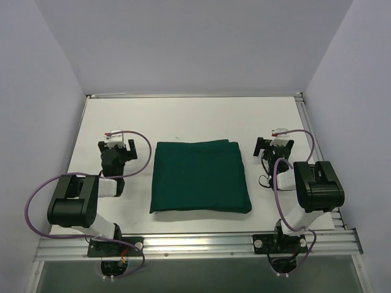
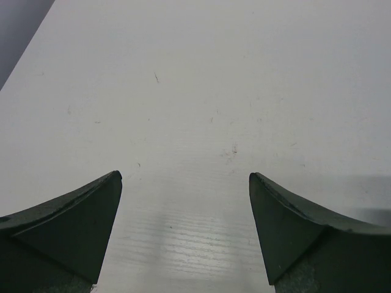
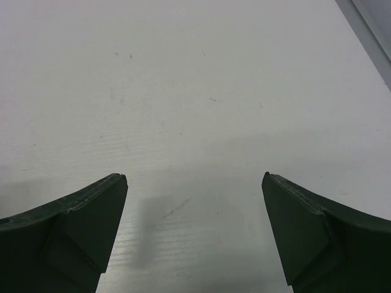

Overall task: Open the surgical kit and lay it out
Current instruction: Move the surgical kit at the center of the board.

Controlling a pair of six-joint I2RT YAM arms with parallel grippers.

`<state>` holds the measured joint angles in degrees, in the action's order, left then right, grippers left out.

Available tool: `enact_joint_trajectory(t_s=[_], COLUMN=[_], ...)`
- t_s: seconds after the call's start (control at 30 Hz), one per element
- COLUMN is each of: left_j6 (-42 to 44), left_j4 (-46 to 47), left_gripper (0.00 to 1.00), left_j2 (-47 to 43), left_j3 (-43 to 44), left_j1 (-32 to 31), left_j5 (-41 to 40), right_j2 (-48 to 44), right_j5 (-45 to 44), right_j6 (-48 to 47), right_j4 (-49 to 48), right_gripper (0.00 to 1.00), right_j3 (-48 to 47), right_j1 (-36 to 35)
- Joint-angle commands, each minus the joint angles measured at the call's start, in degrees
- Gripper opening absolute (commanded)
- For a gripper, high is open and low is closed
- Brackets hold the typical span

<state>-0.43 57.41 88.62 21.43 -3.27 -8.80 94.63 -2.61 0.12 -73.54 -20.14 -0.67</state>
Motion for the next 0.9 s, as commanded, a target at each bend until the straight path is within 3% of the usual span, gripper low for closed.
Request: enact_joint_trajectory(t_s=[0.0,0.2,0.3,0.33,0.4,0.43,0.47,0.5,0.53,0.57,0.6,0.63,0.67,0.73,0.77,0.87], left_j6=[1.1,1.0,1.1,1.1,-4.2,-7.3,-16.1,-21.0,-24.5,-31.2,-34.1,-35.8,-37.0,-37.6,-38.2,-38.1], left_j4=[2.2,3.1,0.9,-1.9,-16.2,-20.6,-32.9,-41.1,-53.6,-58.9,-63.7,-66.6,-71.0,-76.0,-77.0,-78.3], left_gripper=[0.94,0.94,0.94,0.94,0.94,0.94,0.94,0.94,0.94,0.94,0.94,0.94,0.94,0.94,0.94,0.94], left_j2=[-0.8,-2.1,-7.1,-9.3,-15.6,-17.5,-21.2,-22.8,-24.2,-26.4,-27.3,-28.5,-30.8,-34.9,-36.5,-42.4], left_j3=[1.3,0.3,-0.7,0.0,4.6,6.3,8.7,13.9,16.3,18.3,19.9,22.1,22.9,24.3,24.2,23.5], left_j1=[0.5,0.5,0.3,0.2,-0.1,-0.2,-0.5,-0.6,-0.5,-0.4,-0.4,-0.3,-0.2,0.0,0.1,1.3], left_j5=[-0.3,-0.8,-1.8,-3.8,-8.6,-12.7,-22.3,-25.3,-27.3,-28.2,-27.5,-26.2,-22.2,-17.1,-12.4,-3.3], right_j2=[-1.4,-1.3,-2.2,-4.3,-7.2,-11.0,-13.3,-16.0,-22.0,-24.7,-27.4,-30.7,-31.6,-32.0,-32.0,-32.8], right_j5=[-0.7,-0.7,-3.8,-8.2,-12.6,-15.7,-16.8,-17.6,-18.1,-18.7,-19.1,-19.9,-20.1,-14.3,-6.8,2.1], right_j6=[-0.5,-0.5,-0.1,-0.1,1.8,3.4,4.0,5.3,9.9,12.0,14.6,18.3,26.0,26.8,25.3,23.3], right_j4=[-7.5,-7.6,-7.7,-9.6,-11.9,-10.6,-8.3,-4.3,7.3,14.5,22.6,38.0,44.7,55.6,57.6,62.8], right_gripper=[1.00,1.00,1.00,1.00,1.00,1.00,1.00,1.00,1.00,1.00,1.00,1.00,1.00,1.00,1.00,1.00], right_j3=[-0.6,-0.5,0.1,1.0,5.0,5.8,6.2,5.4,4.2,2.3,-3.1,-6.3,-9.4,-14.7,-15.9,-18.1], right_j1=[0.4,0.4,-0.1,-0.6,-1.4,-1.4,-1.4,-1.6,-1.5,-1.5,-1.4,-1.3,-1.1,-0.1,0.3,0.4])
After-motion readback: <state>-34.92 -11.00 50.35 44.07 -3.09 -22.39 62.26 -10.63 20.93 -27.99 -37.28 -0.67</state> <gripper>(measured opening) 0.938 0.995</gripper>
